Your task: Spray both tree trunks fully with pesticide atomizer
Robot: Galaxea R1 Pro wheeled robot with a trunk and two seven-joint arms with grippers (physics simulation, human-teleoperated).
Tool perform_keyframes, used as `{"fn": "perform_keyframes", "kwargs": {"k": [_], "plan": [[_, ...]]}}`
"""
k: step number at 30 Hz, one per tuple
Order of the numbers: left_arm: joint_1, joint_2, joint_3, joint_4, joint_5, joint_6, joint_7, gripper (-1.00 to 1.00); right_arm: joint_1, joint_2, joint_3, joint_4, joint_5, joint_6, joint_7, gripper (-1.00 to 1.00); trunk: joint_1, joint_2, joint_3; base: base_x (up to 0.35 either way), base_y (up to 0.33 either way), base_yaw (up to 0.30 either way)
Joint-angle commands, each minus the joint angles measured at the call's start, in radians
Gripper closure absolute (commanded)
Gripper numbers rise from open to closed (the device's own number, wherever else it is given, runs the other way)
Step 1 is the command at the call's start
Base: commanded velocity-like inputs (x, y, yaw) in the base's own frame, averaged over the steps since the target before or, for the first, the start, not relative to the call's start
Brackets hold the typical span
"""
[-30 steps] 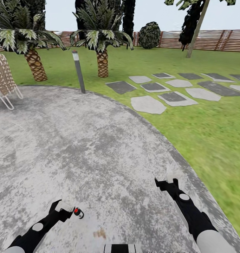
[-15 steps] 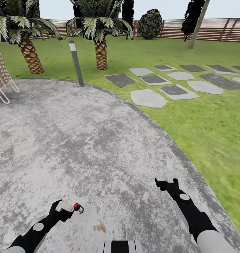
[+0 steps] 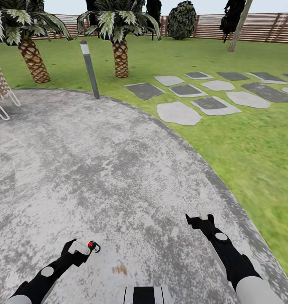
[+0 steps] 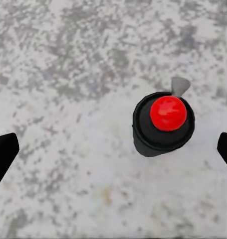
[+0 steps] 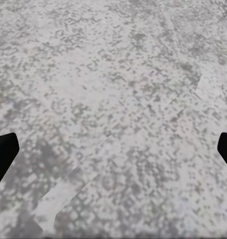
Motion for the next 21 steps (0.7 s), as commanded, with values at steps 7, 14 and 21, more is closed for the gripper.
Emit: {"fn": "perform_keyframes", "kwargs": {"k": [7,14,21], "plan": [[-0.010,0.008,-0.048,-0.007,-0.053,0.006,-0.048,-1.00,0.000,-0.001,0.003,-0.001,0.005,0.001,0.001,-1.00,0.000,0.000,-0.001,0.000,0.000,0.000],[-0.011,0.010,-0.055,-0.007,-0.059,0.007,-0.049,-1.00,0.000,-0.001,0.004,-0.001,0.005,0.002,0.001,-1.00,0.002,-0.002,-0.029,0.000,0.000,0.000],[-0.009,0.009,-0.056,-0.007,-0.059,0.007,-0.049,-1.00,0.000,-0.001,0.005,-0.001,0.005,0.003,0.001,-1.00,0.004,-0.003,-0.053,0.000,0.000,0.000]]}}
